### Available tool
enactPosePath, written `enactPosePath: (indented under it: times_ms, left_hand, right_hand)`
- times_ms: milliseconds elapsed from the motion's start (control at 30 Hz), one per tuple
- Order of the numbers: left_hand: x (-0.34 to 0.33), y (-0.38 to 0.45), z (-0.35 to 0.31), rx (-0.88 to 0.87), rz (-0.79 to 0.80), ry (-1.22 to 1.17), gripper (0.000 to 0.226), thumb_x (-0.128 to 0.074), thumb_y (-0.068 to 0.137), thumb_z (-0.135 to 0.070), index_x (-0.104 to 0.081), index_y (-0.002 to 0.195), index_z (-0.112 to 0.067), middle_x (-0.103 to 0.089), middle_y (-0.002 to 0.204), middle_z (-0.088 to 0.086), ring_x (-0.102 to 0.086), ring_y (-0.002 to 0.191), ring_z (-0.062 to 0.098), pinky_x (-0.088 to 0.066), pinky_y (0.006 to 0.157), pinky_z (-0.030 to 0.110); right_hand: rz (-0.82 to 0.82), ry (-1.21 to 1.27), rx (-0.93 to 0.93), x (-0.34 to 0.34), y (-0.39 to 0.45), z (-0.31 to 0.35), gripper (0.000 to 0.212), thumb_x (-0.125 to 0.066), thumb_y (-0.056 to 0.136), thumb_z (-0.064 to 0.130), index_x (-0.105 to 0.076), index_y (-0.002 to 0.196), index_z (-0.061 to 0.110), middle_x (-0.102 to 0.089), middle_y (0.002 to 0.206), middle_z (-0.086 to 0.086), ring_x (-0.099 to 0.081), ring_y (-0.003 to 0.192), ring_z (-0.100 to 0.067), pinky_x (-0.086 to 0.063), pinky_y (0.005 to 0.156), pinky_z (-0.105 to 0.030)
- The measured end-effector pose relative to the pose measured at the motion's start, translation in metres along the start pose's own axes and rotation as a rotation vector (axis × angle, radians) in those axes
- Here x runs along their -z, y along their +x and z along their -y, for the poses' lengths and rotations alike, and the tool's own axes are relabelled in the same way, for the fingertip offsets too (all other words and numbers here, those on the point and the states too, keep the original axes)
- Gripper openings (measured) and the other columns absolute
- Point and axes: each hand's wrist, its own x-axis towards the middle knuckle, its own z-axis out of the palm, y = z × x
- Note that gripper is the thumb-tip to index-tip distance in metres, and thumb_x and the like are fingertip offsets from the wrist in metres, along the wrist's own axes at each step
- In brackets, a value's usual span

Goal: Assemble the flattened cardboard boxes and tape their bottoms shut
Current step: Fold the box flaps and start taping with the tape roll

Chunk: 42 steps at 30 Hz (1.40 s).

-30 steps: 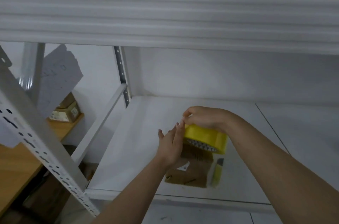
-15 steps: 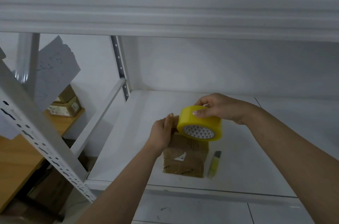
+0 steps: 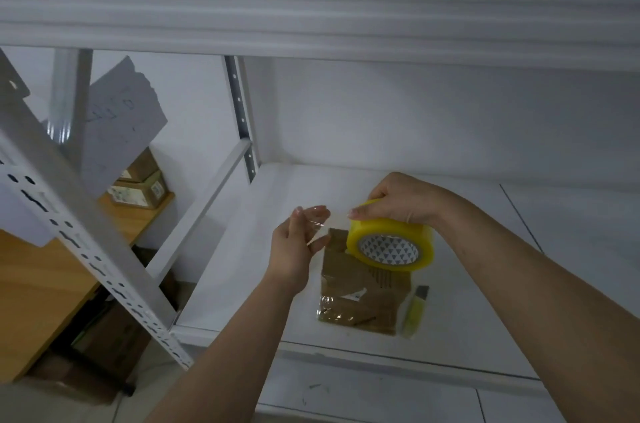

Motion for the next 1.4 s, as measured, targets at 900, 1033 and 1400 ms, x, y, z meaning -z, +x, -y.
enactPosePath:
  times_ms: [900,1033,1400]
  left_hand:
    - [0.004,-0.020,0.072,0.302,0.046,0.085,0.035,-0.032,0.103,-0.046,-0.050,0.122,-0.023,-0.061,0.116,0.005,-0.060,0.106,0.017,-0.050,0.073,0.027]
    - [-0.001,-0.019,0.071,0.243,0.070,0.043,0.030,-0.028,0.105,-0.040,-0.046,0.123,-0.024,-0.059,0.120,0.009,-0.060,0.107,0.020,-0.052,0.074,0.027]
    - [0.036,-0.006,0.045,0.120,0.260,0.492,0.056,-0.049,0.100,-0.029,-0.026,0.152,-0.024,-0.035,0.152,0.001,-0.034,0.140,0.016,-0.030,0.110,0.027]
  right_hand:
    - [0.009,0.116,0.091,-0.027,0.001,-0.004,0.038,-0.075,0.076,0.054,-0.077,0.097,0.022,-0.072,0.095,0.007,-0.065,0.088,-0.008,-0.054,0.078,-0.027]
    - [-0.001,0.114,0.080,-0.026,0.002,-0.006,0.038,-0.074,0.075,0.055,-0.077,0.096,0.024,-0.071,0.094,0.008,-0.065,0.088,-0.009,-0.055,0.079,-0.029]
    - [0.010,0.139,0.038,-0.023,0.005,-0.016,0.035,-0.073,0.076,0.055,-0.076,0.096,0.026,-0.070,0.093,0.010,-0.065,0.087,-0.011,-0.053,0.074,-0.029]
